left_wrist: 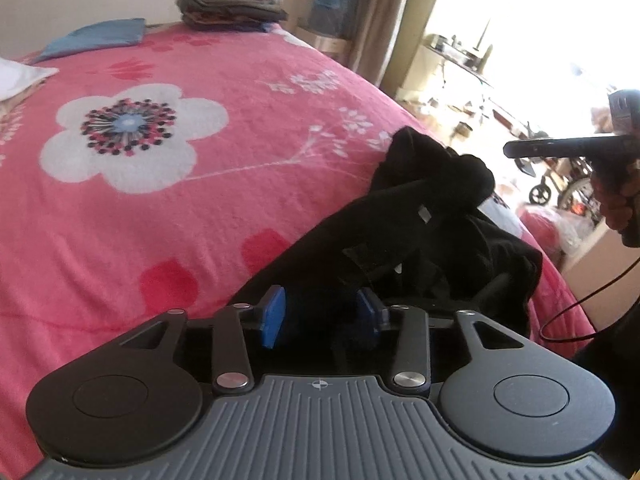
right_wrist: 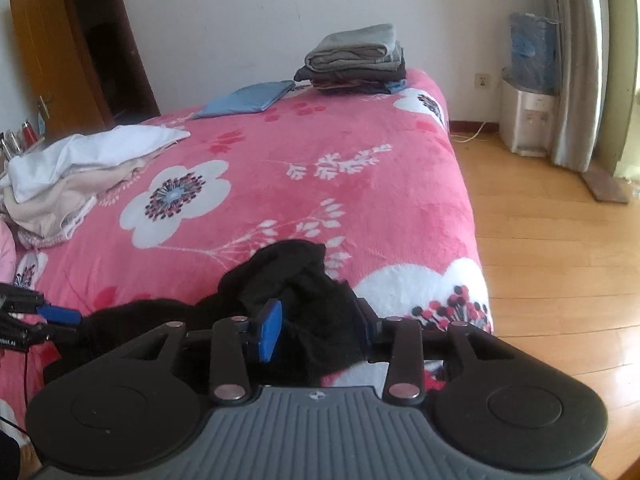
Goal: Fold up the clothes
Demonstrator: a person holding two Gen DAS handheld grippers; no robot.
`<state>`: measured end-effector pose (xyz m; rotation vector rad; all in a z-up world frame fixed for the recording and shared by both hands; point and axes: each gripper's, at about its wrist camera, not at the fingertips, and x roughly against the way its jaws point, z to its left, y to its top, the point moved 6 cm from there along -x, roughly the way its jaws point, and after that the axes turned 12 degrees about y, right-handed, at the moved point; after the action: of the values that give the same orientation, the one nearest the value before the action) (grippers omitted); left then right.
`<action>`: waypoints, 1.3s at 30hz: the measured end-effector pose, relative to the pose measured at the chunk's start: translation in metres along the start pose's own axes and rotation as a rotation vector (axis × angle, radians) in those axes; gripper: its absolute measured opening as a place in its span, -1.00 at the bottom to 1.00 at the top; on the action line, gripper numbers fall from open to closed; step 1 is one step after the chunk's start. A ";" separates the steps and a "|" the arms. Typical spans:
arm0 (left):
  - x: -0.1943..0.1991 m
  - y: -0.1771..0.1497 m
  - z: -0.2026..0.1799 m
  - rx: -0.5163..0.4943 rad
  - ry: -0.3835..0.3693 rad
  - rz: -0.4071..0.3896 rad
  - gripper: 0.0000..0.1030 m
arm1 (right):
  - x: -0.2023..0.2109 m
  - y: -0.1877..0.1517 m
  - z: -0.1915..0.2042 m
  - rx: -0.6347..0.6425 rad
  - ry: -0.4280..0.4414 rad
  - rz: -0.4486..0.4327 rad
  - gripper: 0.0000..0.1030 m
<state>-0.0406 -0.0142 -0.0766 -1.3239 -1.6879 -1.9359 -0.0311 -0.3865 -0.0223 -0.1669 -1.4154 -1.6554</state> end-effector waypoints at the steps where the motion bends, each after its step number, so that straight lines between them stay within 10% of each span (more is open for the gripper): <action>1: -0.003 0.001 -0.002 -0.024 0.003 -0.003 -0.06 | 0.000 -0.002 0.001 0.006 0.011 0.008 -0.19; 10: -0.020 0.001 -0.008 -0.112 -0.026 0.039 -0.14 | -0.035 -0.010 0.051 0.515 0.094 0.181 -0.01; 19: -0.014 0.004 -0.009 -0.109 -0.013 0.016 -0.43 | -0.069 -0.022 0.050 0.735 0.174 0.364 -0.09; 23: -0.015 0.007 -0.004 -0.050 -0.006 0.002 -0.58 | -0.061 -0.022 0.051 0.721 0.182 0.355 -0.78; 39: 0.007 0.010 0.004 0.060 0.106 -0.134 -0.93 | -0.030 0.025 0.077 0.649 0.130 0.067 -0.86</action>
<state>-0.0359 -0.0114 -0.0645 -1.0925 -1.8086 -1.9726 -0.0304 -0.3038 0.0027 0.2554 -1.7446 -1.0610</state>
